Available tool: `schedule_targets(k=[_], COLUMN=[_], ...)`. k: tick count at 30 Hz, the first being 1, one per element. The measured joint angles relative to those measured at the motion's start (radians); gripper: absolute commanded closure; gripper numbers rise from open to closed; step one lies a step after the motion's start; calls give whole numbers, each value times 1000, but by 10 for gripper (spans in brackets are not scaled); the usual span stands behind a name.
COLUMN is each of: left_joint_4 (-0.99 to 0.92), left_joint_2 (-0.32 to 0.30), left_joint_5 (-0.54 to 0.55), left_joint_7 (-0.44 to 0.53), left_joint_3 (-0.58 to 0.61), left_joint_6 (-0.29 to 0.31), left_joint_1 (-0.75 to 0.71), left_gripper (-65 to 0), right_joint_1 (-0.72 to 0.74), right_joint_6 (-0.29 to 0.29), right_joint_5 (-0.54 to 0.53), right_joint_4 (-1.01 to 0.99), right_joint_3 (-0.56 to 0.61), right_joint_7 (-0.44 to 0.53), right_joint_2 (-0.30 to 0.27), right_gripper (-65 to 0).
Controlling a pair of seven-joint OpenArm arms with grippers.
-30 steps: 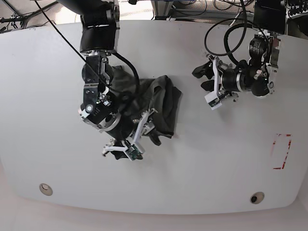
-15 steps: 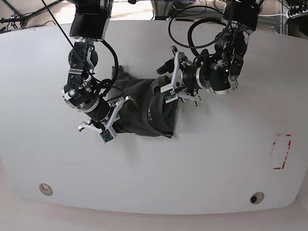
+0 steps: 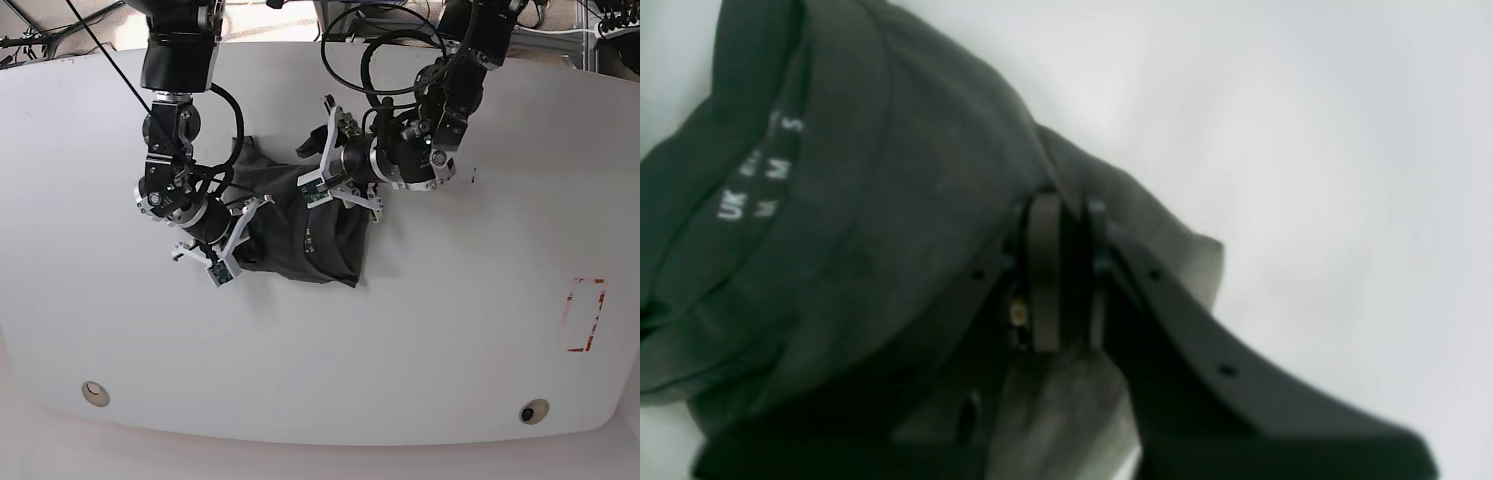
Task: Fold the T-shirt properly
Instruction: 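Bring the left gripper back and grasp the shirt bundle's edge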
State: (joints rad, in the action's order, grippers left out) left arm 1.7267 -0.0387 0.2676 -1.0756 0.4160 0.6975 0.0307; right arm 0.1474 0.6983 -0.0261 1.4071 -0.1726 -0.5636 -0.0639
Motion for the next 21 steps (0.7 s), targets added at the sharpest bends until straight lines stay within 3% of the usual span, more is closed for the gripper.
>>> schedule_targets(k=[6, 14, 21], left_joint_4=[-138, -288, -301], left_joint_2=[-6, -49, -110], left_joint_5=[-43, -73, -77], left_joint_7=[0, 133, 114], left_joint_3=[-13, -20, -19], left_joint_6=[-1, 0, 3], left_joint_1=[30, 138, 201], left_gripper=[-240, -240, -240], right_joint_1=[-17, -53, -101], right_joint_6=[-2, -2, -6], right_joint_5=[-4, -22, -30], right_joint_4=[-45, -43, -11], right_joint_3=[-5, -3, -3], right_joint_7=[49, 71, 86], right_joint_2=[-11, -5, 0], right_gripper=[-46, -44, -44])
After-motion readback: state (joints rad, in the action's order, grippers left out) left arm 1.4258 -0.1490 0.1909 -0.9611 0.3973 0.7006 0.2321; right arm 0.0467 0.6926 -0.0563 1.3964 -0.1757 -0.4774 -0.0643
